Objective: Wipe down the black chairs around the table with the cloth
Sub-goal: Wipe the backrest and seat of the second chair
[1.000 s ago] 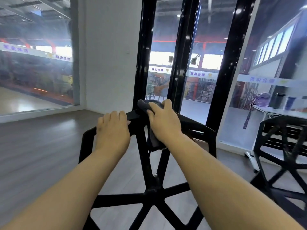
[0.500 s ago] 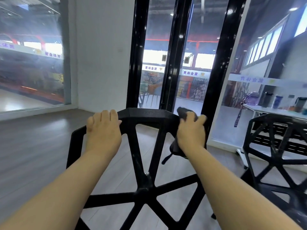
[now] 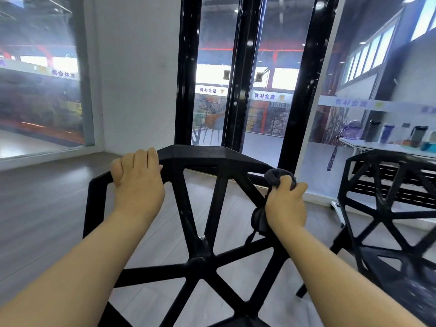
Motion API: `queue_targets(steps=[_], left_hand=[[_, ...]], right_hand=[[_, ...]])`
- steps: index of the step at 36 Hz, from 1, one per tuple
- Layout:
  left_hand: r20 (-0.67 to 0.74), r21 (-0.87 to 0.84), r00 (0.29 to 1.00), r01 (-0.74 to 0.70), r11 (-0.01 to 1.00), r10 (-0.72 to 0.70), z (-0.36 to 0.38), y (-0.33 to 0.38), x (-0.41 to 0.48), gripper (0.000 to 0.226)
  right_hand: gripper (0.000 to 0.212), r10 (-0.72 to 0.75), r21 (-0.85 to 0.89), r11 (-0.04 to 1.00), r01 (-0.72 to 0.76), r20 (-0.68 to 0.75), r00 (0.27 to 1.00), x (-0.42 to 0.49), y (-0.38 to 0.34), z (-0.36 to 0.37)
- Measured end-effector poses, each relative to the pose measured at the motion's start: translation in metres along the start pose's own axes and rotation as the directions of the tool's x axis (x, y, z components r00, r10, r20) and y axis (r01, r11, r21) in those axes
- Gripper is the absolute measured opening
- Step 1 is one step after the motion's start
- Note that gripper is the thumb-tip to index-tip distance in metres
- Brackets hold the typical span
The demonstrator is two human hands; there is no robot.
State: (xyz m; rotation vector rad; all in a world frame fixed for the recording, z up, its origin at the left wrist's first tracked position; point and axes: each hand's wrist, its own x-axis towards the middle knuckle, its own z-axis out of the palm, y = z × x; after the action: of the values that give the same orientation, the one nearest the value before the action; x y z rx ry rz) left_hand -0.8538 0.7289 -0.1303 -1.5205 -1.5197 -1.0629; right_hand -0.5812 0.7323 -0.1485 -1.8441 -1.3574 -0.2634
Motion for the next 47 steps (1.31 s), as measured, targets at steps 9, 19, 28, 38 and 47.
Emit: queue_targets(steps=[9, 19, 28, 38, 47], left_hand=[[0.257, 0.051, 0.966, -0.010, 0.999, -0.004, -0.012, 0.018, -0.010, 0.071], [0.240, 0.042, 0.971, -0.039, 0.998, 0.027, -0.011, 0.014, -0.014, 0.068], [0.230, 0.058, 0.973, -0.033, 0.998, 0.019, -0.007, 0.013, -0.015, 0.076], [0.191, 0.007, 0.980, -0.062, 0.998, 0.060, -0.009, 0.011, -0.017, 0.075], [0.230, -0.005, 0.971, -0.067, 0.998, 0.066, -0.018, 0.005, -0.017, 0.075]], right_hand=[[0.030, -0.540, 0.049, 0.842, 0.538, 0.066, 0.839, 0.005, -0.072, 0.003], [0.030, -0.359, -0.048, 0.927, 0.371, 0.165, 0.919, -0.035, 0.033, 0.017], [0.025, -0.196, 0.143, 0.968, 0.204, -0.071, 0.978, 0.022, -0.009, -0.006], [0.030, 0.041, -0.009, 0.999, -0.040, 0.065, 0.997, -0.040, 0.044, 0.027], [0.035, -0.116, 0.196, 0.976, 0.095, 0.100, 0.988, -0.035, -0.029, 0.012]])
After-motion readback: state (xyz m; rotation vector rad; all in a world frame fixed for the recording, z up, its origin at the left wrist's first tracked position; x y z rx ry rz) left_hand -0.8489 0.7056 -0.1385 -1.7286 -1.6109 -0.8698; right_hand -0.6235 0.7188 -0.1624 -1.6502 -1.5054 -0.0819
